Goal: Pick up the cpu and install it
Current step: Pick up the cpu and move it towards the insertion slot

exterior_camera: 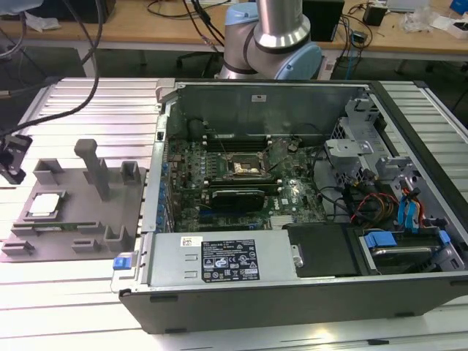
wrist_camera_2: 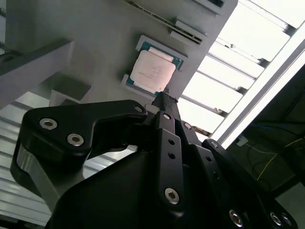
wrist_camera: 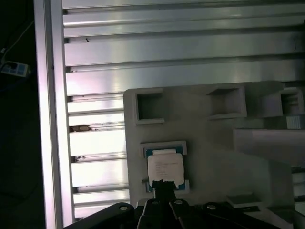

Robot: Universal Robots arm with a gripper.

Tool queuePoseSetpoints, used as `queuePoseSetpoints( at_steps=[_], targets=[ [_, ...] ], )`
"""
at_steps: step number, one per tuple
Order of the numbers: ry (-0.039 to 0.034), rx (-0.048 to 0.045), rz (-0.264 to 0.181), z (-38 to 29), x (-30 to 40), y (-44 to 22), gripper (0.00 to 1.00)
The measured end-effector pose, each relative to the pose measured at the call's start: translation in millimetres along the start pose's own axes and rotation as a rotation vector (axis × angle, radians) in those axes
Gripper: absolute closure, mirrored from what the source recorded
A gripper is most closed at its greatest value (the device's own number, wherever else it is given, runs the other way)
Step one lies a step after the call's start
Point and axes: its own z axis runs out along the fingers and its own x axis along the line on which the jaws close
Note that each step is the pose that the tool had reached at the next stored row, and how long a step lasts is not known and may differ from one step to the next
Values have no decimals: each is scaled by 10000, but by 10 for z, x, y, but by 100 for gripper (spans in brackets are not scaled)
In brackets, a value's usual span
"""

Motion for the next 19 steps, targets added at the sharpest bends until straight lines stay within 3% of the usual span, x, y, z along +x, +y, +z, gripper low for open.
queuePoseSetpoints(
  at_steps=[4, 6, 9, 19],
  targets=[
    [0, 0, 0, 103, -8, -4, 89],
    [0, 9, -1, 180, -34, -5, 89],
    [-1, 28, -2, 246, -69, -5, 89],
    [36, 111, -236, 404, -117, -26, 89]
  ],
)
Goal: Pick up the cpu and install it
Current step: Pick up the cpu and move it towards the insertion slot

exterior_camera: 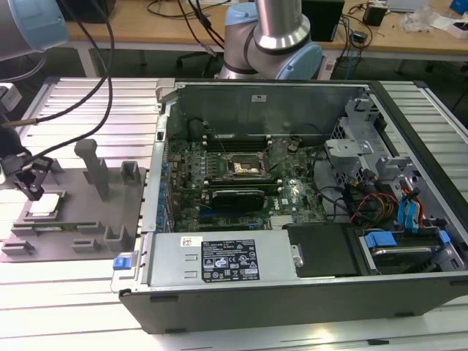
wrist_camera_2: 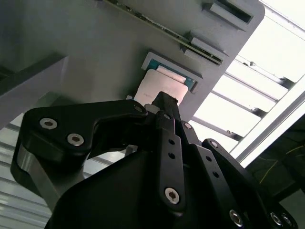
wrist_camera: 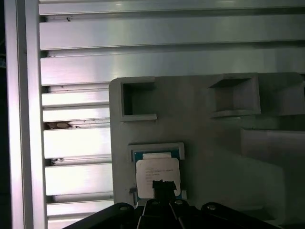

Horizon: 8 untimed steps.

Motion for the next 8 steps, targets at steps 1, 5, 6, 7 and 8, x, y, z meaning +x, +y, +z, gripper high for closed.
queuePoseSetpoints(
  at_steps=[1, 5, 6, 7, 8],
  targets=[
    [2, 3, -8, -1, 0, 0, 89],
    [1, 2, -12, 0, 0, 0, 83],
    [1, 2, -13, 0, 0, 0, 77],
    [1, 3, -13, 0, -1, -1, 77],
    [0, 2, -14, 0, 0, 0, 71]
  ],
)
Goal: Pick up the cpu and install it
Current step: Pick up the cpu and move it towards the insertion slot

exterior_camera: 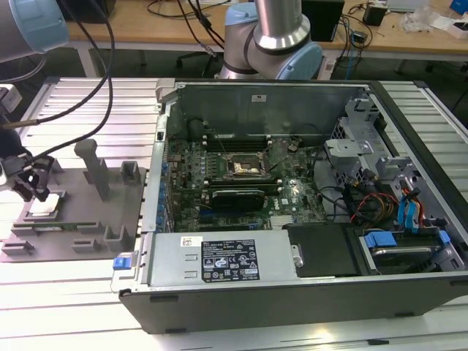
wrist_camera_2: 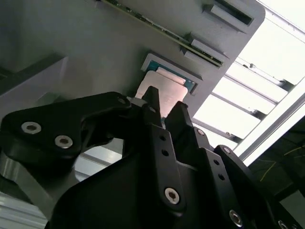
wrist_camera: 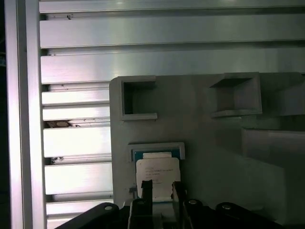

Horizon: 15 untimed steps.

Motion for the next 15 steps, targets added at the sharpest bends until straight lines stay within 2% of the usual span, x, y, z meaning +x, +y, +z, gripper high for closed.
queuePoseSetpoints(
  at_steps=[3, 4, 5, 8, 11, 15],
  targets=[
    [0, 0, -1, 0, 0, 0, 53],
    [0, 0, -3, 0, 0, 0, 53],
    [0, -1, 2, 3, 0, 0, 46],
    [-13, 12, 406, 25, 0, -2, 46],
    [-14, 9, 425, 56, 1, -2, 46],
    [-10, 6, 331, 172, 8, 5, 46]
  ],
)
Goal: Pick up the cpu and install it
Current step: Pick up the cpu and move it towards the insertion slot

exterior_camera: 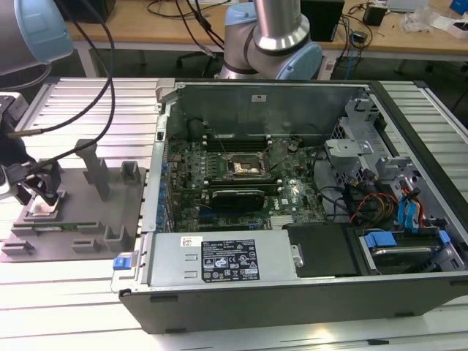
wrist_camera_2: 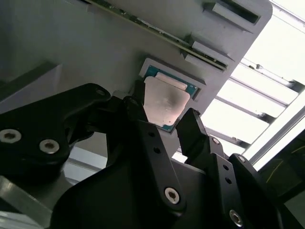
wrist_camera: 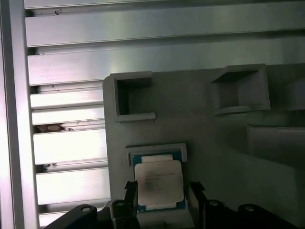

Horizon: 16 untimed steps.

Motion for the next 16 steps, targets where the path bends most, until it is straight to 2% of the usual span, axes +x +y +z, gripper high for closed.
queuePoseSetpoints(
  at_steps=[2, 9, 10, 11, 16],
  targets=[
    [3, -1, -69, 28, 7, 24, 46],
    [4, -3, -89, 30, 7, 24, 45],
    [3, -3, -89, 30, 7, 24, 38],
    [3, -4, -91, 31, 7, 24, 38],
    [24, -9, -723, 73, 8, 25, 38]
  ],
)
